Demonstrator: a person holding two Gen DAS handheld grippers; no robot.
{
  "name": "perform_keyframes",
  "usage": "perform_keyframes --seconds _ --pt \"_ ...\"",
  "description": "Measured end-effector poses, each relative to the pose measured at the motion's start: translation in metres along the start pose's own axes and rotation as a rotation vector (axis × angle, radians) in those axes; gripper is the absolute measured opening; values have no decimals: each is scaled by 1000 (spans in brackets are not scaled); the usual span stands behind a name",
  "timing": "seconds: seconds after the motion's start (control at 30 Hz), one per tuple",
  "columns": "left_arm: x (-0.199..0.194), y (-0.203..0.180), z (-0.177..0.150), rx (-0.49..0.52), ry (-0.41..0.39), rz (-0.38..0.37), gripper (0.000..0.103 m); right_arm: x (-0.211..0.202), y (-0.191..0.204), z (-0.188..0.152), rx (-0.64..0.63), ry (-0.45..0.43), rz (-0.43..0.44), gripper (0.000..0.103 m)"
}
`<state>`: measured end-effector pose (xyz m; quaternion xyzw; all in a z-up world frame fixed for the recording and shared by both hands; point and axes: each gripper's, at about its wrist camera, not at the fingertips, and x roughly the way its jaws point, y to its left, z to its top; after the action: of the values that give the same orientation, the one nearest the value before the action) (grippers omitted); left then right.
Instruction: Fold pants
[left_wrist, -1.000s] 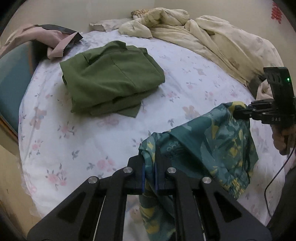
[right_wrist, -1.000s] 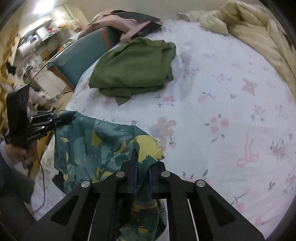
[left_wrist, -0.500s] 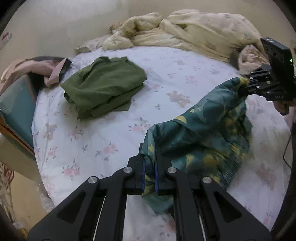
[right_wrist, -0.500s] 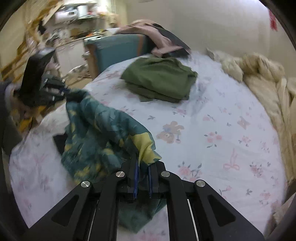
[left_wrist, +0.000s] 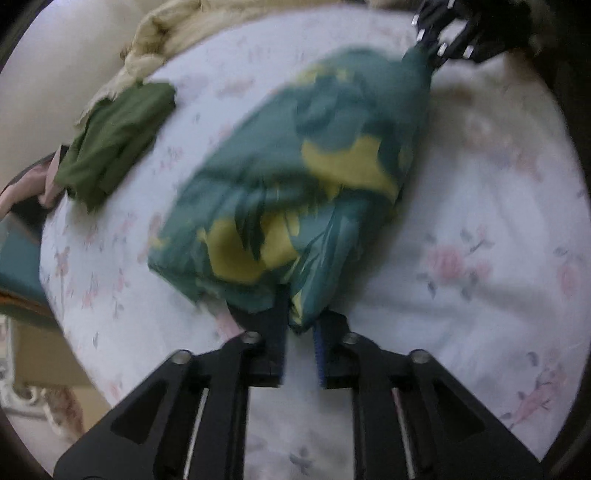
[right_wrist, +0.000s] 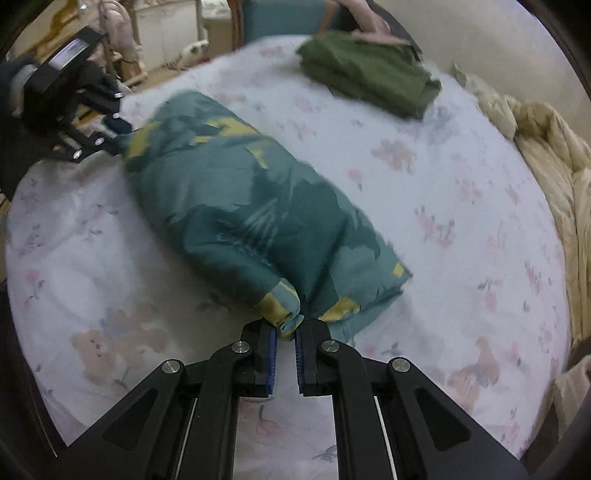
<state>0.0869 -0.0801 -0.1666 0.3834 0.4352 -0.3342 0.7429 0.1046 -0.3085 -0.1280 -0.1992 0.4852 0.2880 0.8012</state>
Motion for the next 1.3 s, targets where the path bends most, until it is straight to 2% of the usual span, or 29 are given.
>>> perform_keyframes --seconds 0.03,0.07,0.1,0.13,0.2,0.23,0.3,0.37,0.4,0.43,0.47,0.5,0.53,0.6,0.67,0.7,0.77,0.8,0.9,0.97,1.0,1.07,1.1,1.2,1.3 --pt "-1 -1 -1 -2 15 0 15 2 -1 -1 11 19 3 17" --pt "-4 1 -2 -8 23 0 21 3 -3 -1 28 60 -4 23" --pt "-7 6 -4 -29 37 -7 29 4 -6 -3 45 104 -3 41" --pt "-10 12 -7 -58 48 -29 31 3 -10 -5 63 146 2 51" --pt "-25 31 -13 -124 52 -82 31 -3 -18 -12 75 199 -29 50" --pt "-31 41 -13 -153 50 -82 31 -8 -23 -14 79 203 -49 50" --pt "-41 64 -8 -240 43 -69 31 -22 -39 -14 148 167 -97 49" --pt "-46 105 2 -498 27 -83 30 -39 -58 -6 272 86 -114 48" --pt "-50 124 4 -670 -23 -131 29 -48 -66 1 330 33 -127 48" --pt "-50 134 6 -791 -60 -181 29 -55 -73 6 382 -5 -136 48" --pt "-48 138 9 -874 -84 -223 29 -59 -80 11 453 -43 -132 48" --pt "-43 136 16 -928 -99 -273 29 -60 -86 16 538 -72 -88 49" --pt "-38 129 24 -929 -98 -294 29 -57 -89 21 593 -88 -26 49" --pt "-32 116 38 -908 -117 -271 29 -46 -86 36 645 -94 79 46" --pt "-20 100 51 -898 -105 -278 29 -31 -73 54 629 -68 139 41" --pt "-10 94 54 -904 -83 -306 29 -22 -63 63 613 -60 177 38" --pt "4 87 58 -886 -37 -326 29 -8 -42 68 572 -17 197 34" --pt "9 81 60 -861 -14 -317 29 5 -31 73 536 21 201 34" --pt "21 58 64 -709 56 -217 33 30 -18 72 484 110 139 30" --pt "19 55 60 -674 47 -196 36 32 -24 67 497 130 115 30" --pt "20 58 54 -702 61 -203 40 31 -27 61 511 140 111 30" --pt "22 66 41 -773 81 -245 41 29 -34 50 541 159 111 30" --pt "23 68 35 -785 97 -237 41 28 -36 45 539 172 89 30" --pt "16 63 20 -754 114 -214 41 29 -41 27 531 221 36 29" --pt "8 65 17 -785 126 -204 41 22 -56 14 622 205 66 29"
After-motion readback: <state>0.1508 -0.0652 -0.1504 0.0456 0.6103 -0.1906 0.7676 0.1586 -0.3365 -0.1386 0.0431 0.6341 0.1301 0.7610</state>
